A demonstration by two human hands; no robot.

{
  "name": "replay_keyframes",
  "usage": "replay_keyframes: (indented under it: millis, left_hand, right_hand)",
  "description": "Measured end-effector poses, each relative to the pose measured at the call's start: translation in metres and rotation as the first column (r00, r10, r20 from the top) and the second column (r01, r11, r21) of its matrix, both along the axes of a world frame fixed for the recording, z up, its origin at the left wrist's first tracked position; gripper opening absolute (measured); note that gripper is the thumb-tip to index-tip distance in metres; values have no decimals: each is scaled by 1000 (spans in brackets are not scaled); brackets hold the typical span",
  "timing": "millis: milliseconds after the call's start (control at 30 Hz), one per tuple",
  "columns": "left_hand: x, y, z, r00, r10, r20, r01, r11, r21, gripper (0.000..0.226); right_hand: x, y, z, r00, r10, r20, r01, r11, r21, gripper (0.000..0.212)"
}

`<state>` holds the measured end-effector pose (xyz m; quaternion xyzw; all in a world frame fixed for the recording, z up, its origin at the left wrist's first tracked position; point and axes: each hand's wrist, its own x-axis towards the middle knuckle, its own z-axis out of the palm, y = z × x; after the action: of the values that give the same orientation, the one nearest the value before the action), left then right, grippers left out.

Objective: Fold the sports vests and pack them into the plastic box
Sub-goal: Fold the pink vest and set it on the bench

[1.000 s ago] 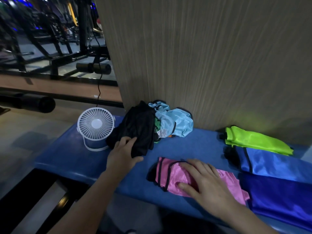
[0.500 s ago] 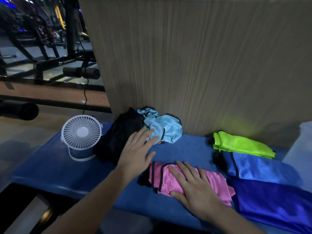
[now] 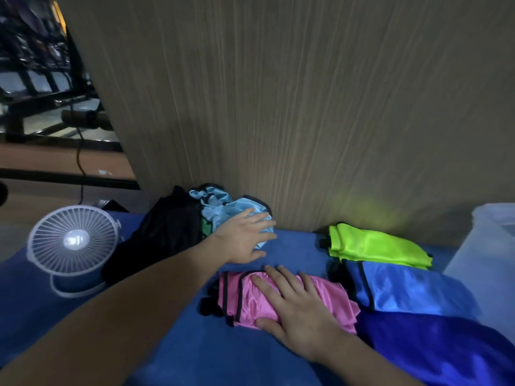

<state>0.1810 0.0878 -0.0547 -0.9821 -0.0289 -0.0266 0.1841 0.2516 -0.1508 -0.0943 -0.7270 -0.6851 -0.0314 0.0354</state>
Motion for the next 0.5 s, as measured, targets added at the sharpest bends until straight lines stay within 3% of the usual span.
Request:
replay_keyframes:
  millis: [200,500]
  left_hand:
    - [-15,21,2,999,-4,49,6,1000,-26,38]
    - [-50,29,5,979,201,-23,-202,979,-42,43]
  right_hand:
    - [18,19,-3,1000,19,0,-19,1000,11,70]
    - [40,54,2,1000,-14,3,14,999,-39,76]
